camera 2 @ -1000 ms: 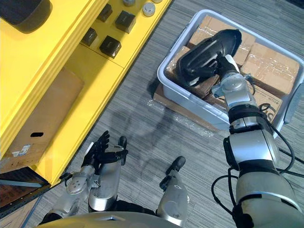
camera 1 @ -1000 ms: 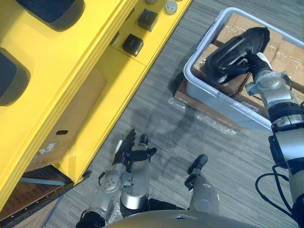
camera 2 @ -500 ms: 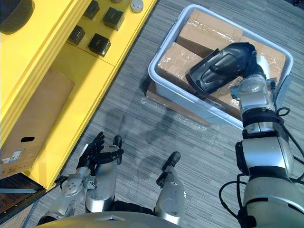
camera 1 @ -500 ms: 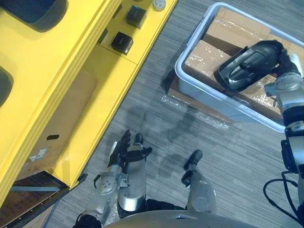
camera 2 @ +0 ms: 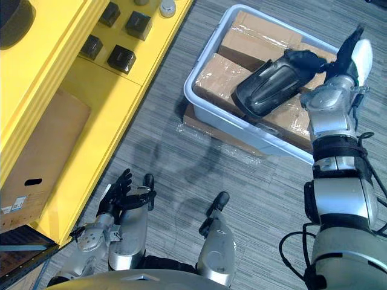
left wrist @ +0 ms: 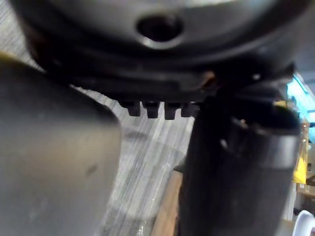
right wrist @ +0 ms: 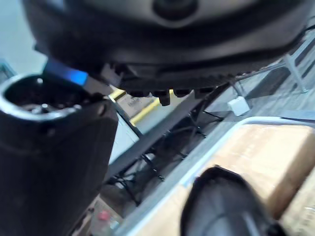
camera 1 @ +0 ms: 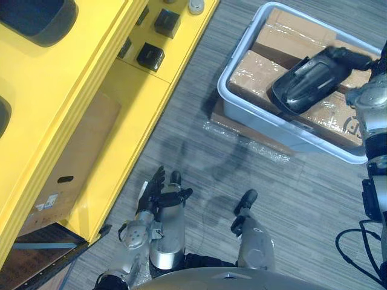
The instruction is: Walk over and take three plastic housings, then place them on the shelf
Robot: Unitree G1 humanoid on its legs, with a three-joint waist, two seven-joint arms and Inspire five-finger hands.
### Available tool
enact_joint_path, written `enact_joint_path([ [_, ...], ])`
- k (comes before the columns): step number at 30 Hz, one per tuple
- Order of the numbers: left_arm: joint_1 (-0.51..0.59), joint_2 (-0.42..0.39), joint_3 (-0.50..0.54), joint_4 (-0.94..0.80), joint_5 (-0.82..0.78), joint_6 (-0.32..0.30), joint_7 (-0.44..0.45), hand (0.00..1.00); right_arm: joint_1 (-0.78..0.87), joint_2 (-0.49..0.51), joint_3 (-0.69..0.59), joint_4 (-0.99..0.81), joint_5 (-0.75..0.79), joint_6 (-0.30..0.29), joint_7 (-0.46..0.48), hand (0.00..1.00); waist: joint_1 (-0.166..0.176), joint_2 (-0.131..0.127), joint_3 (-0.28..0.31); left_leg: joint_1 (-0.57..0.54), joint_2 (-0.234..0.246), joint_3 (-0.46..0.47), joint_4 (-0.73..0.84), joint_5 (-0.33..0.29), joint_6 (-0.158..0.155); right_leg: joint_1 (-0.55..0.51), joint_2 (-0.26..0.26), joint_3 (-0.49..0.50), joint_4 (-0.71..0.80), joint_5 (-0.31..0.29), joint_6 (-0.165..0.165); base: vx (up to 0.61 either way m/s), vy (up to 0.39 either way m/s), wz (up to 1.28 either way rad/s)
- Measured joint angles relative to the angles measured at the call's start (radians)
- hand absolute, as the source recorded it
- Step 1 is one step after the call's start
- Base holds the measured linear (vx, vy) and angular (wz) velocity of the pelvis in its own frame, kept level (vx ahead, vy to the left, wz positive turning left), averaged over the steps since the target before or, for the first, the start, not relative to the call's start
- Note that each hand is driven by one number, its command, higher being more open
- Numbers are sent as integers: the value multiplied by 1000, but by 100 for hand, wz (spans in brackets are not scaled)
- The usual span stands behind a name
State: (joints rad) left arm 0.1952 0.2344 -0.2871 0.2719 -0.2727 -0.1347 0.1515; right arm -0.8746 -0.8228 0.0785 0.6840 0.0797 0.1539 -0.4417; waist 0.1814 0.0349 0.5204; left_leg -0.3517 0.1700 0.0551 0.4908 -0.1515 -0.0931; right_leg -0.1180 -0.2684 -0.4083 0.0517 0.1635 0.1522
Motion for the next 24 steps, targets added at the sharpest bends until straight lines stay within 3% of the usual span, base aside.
enact_joint_path([
  [2, 20, -3, 9, -48, 6, 0, 0, 100, 103, 40, -82, -116, 66, -12, -19, 100, -8, -18, 2, 28, 1, 7, -14, 0, -1, 18, -1, 1, 1, -3, -2, 30, 16, -6],
  [5, 31, -2, 16, -98, 9, 0, -1, 100, 284, 189, -196, -250, 204, -15, -37, 100, -30, -64, -2, 85, 1, 30, -46, -2, -4, 48, -4, 11, 2, -20, -5, 39, 8, -12],
  [8, 30, -3, 18, -118, 16, 0, -2, 100, 413, 300, -229, -267, 288, -10, -28, 100, -54, -84, -8, 124, 1, 46, -69, -5, -8, 65, -6, 25, 3, -32, -7, 44, 9, -16],
  [10, 29, -4, 18, -121, 50, 1, -3, 100, 493, 370, -242, -267, 350, -3, -10, 100, -77, -84, -9, 155, 5, 65, -81, -8, -12, 75, -6, 42, 5, -39, -5, 43, 14, -24],
  [15, 3, -4, 13, -136, 50, 22, -12, 100, 555, 413, -245, -265, 418, 19, 33, 100, -81, -71, -22, 189, 19, 88, -73, -17, -17, 86, 3, 69, 19, -46, -4, 36, 11, -16],
  [21, 2, 2, 9, -150, 49, 49, -22, 100, 453, 409, -223, -180, 488, 5, 59, 100, -74, -51, -43, 165, 23, 84, -46, -32, -17, 74, 5, 72, 17, -45, -5, -25, 11, -1],
  [24, -5, 1, -12, -124, 47, 49, -26, 100, 366, 369, -190, -80, 526, -31, 90, 100, -62, -33, -54, 108, 22, 76, -23, -32, -15, 31, 3, 69, 17, -38, -2, -38, 30, 5],
])
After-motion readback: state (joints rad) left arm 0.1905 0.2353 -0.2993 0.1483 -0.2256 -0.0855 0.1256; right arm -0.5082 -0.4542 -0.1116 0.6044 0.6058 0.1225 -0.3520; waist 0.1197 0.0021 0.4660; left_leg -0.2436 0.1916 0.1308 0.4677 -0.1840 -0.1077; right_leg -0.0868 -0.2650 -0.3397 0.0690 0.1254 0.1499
